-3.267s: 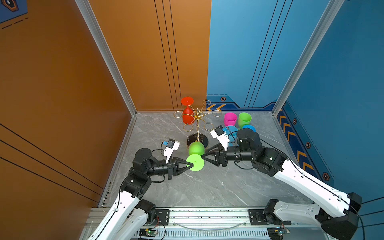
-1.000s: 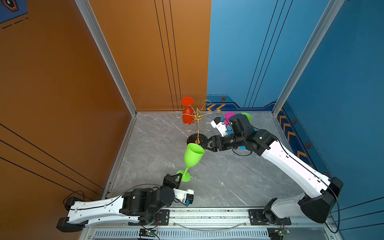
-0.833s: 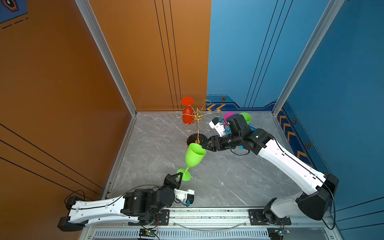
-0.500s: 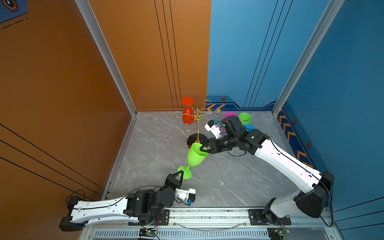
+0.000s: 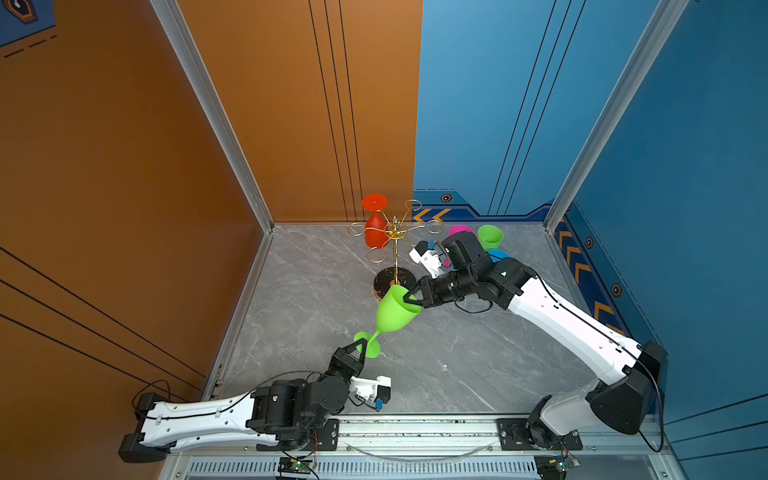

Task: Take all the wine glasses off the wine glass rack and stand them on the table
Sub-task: 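Open the left gripper off the foot while the right carries the glass away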

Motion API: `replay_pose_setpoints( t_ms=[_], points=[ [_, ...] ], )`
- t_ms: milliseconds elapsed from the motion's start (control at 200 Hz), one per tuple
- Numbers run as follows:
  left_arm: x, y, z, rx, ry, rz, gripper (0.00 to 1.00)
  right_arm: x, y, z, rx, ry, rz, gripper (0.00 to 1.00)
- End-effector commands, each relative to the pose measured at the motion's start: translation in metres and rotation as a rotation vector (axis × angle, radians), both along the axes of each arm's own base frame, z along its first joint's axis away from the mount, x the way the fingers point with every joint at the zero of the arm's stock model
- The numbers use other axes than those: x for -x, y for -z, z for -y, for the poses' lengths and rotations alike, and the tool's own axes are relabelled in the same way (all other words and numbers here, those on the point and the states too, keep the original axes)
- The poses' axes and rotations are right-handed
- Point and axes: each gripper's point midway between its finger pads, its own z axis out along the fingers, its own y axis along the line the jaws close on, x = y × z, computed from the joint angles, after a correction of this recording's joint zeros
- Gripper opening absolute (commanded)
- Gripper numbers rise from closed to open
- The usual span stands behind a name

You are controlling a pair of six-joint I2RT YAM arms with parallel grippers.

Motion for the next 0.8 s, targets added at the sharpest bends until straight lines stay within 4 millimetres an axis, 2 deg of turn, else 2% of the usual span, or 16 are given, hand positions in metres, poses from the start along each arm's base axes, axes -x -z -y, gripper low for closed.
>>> replay_pose_setpoints(
  t_ms=[0, 100, 300, 315, 345, 491, 696, 736, 796],
  points=[
    [0.001, -0.004, 0.001, 0.061, 0.000, -0.006, 0.22, -0.001, -0.014, 0.002, -0.019, -0.003, 0.029, 0.00],
    [0.003, -0.004, 0.000, 0.086, 0.004, -0.020, 0.32, -0.004, -0.016, 0.010, -0.006, 0.017, 0.048, 0.00],
    [0.005, -0.004, 0.000, 0.144, 0.012, -0.048, 0.44, -0.004, -0.021, 0.021, 0.016, 0.042, 0.091, 0.00],
    [0.005, -0.005, 0.000, 0.153, 0.014, -0.051, 0.45, -0.012, -0.021, 0.029, 0.023, 0.072, 0.098, 0.00],
    [0.006, -0.007, 0.000, 0.175, 0.018, -0.061, 0.48, -0.014, -0.020, 0.033, 0.042, 0.085, 0.110, 0.00],
    [0.007, -0.030, 0.001, 0.349, 0.007, -0.120, 0.61, -0.021, -0.012, 0.059, 0.174, 0.147, 0.198, 0.00],
    [0.002, -0.073, -0.004, 0.644, -0.066, -0.209, 0.69, -0.031, 0.000, 0.104, 0.386, 0.237, 0.305, 0.00],
    [0.000, -0.081, -0.005, 0.695, -0.083, -0.223, 0.76, -0.033, 0.002, 0.113, 0.423, 0.255, 0.318, 0.00],
    [-0.003, -0.092, -0.008, 0.768, -0.108, -0.244, 0.80, -0.037, 0.006, 0.124, 0.469, 0.280, 0.328, 0.00]
  ],
)
